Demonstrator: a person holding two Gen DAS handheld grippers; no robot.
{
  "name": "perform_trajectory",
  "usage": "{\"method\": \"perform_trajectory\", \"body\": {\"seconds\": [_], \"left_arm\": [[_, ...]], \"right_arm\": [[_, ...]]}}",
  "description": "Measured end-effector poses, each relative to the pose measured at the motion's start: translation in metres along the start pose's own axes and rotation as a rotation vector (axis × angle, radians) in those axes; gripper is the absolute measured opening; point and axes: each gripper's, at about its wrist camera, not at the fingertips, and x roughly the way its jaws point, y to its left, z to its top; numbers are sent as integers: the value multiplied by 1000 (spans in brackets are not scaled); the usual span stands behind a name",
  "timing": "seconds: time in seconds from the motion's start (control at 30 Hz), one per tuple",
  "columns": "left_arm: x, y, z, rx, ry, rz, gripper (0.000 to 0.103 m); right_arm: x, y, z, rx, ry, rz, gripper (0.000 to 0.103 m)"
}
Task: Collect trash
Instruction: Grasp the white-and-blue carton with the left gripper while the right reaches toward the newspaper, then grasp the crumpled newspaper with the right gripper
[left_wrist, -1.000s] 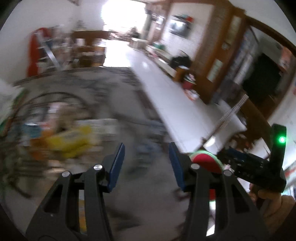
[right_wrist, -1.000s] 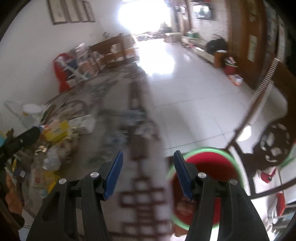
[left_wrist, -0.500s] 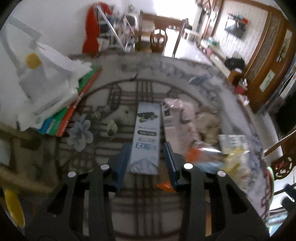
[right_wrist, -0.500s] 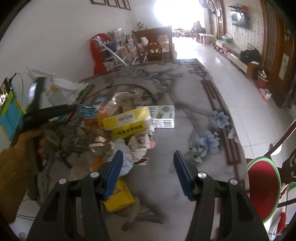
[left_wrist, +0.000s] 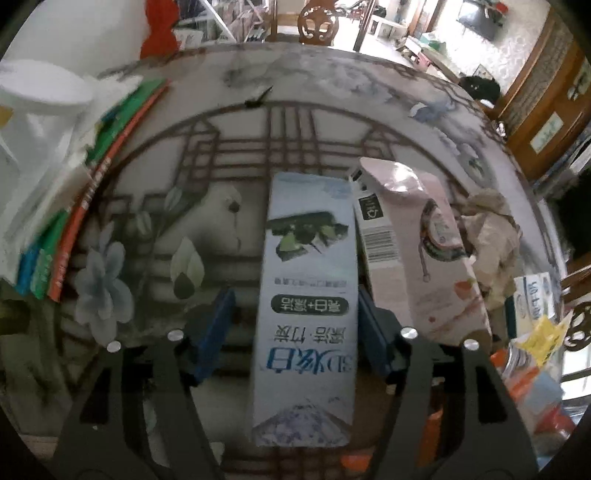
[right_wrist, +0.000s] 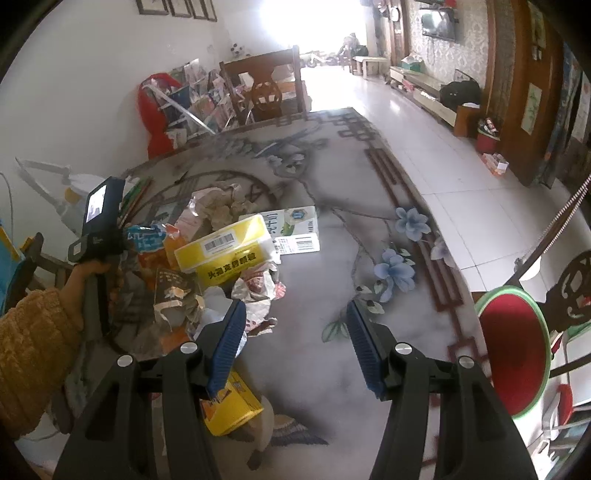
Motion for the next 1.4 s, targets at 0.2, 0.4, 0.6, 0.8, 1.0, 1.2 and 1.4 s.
{"method": "perform_trajectory", "body": {"seconds": [0.2, 0.4, 0.6, 0.8, 1.0, 1.2, 1.4], "left_arm": [[-6, 2, -10, 22, -24, -33, 47], [-59, 1, -18, -1, -138, -62, 46], [-136, -3, -12, -3, -312, -35, 46], [-174, -1, 5, -14, -420, -9, 46], [-188, 4, 14, -32, -462, 17, 46], [-195, 3, 13, -37, -481, 22, 46], [-207, -3, 9, -30, -507, 20, 46]], "right_arm": [[26, 23, 37, -79, 24, 71, 55], [76, 58, 97, -170, 33, 160, 55], [147, 84, 140, -217, 84, 179, 63], [194, 94, 149, -223, 161, 217, 68], [223, 100, 151, -222, 213, 227, 72], [228, 99, 154, -247, 221, 201, 46], [202, 97, 159, -252, 152, 216, 35]]}}
